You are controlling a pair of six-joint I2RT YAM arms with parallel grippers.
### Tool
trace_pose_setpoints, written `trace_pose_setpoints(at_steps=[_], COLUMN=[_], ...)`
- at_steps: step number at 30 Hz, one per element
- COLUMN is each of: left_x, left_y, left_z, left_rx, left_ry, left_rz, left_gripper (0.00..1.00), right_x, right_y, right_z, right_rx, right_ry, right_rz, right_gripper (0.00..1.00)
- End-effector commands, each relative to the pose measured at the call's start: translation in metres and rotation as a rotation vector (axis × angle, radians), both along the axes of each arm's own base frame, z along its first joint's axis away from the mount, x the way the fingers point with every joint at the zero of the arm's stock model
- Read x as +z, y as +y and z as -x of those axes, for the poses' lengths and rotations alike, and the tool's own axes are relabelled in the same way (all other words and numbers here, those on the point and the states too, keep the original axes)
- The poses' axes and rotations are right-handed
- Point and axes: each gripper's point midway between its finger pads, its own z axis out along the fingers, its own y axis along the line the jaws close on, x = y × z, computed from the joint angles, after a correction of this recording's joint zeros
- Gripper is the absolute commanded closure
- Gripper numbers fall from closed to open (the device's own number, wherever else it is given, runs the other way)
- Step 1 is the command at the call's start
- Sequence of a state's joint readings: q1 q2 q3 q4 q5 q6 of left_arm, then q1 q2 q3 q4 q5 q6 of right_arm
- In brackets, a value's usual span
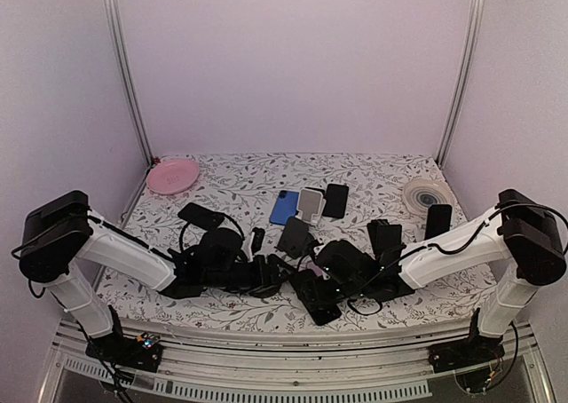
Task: Place the phone on the phone stand
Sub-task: Pass from the right arm to the left
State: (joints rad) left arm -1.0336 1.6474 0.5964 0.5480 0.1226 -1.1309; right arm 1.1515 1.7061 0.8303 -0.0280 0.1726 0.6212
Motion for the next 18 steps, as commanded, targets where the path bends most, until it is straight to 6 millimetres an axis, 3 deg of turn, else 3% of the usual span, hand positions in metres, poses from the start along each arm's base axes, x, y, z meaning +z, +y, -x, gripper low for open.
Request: trace_pose_setpoints(at_steps=[1, 10, 18], left_x=[0.014, 0.015, 0.01], left_y=[-0.017, -0.008, -0.022], left_z=[0.009, 0.019, 0.021], left_rx=[-0.057, -0.062, -0.076], left_ry=[-0.015, 0.008, 0.042], left_rz=[0.039, 0.041, 0.058], left_gripper=[0.3, 0.31, 0.38], right_x=[0.025, 0.022, 0.021], right_y=[0.009, 0.006, 0.002], right_z=[-0.008, -0.01, -0.01], right_rx=[-0.016, -0.023, -0.033], right_ry=[-0.023, -0.013, -0.003], right_rz=[-0.103, -0.108, -0.127], right_gripper=[0.28, 0.28, 0.28])
